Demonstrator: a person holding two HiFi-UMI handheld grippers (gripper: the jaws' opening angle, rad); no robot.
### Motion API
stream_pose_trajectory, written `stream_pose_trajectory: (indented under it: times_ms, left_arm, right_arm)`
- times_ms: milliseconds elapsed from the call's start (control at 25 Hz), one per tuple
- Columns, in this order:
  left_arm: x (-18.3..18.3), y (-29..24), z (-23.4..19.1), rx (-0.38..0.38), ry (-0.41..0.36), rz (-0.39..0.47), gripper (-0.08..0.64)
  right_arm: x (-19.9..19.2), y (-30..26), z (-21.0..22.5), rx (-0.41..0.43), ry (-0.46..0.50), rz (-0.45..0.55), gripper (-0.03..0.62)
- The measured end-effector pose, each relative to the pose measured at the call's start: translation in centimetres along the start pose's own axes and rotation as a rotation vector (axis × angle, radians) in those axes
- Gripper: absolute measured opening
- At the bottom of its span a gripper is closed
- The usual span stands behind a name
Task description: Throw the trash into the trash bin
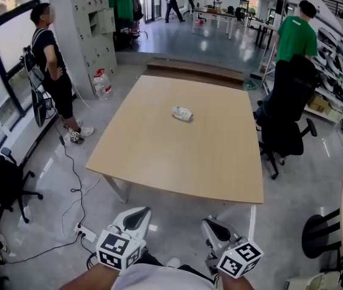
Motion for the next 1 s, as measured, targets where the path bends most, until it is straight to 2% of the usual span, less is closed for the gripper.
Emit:
stream_pose_trajectory:
  times_ms: [360,560,1000]
  left_arm:
    - [0.7,-2.2,-0.3,-0.020,-0.038,-0.001,0.008]
    - [1.3,-4.3,-1.3,-0.038,-0.033,0.006,0.008]
    - [3.6,-8.6,-6.7,-0.065,-0.042,-0.002,0.008]
  right_arm:
    - [0.0,-1.1,1.4,-0.008,-0.003,0.012,0.002]
    - [0.6,-2.5,2.8,-0.025,0.005,0.003,0.002]
    - [2.1,-8.9,4.6,-0.053,0.009,-0.027,0.002]
Point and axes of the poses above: the fingertips, and each gripper's own axes: y backward along the fingers, z to its right, x out of its top, the point moved 8 cm from there along y, backward along the fingers, and after that the axes turned 5 degrees about y, right-handed, at the moved point
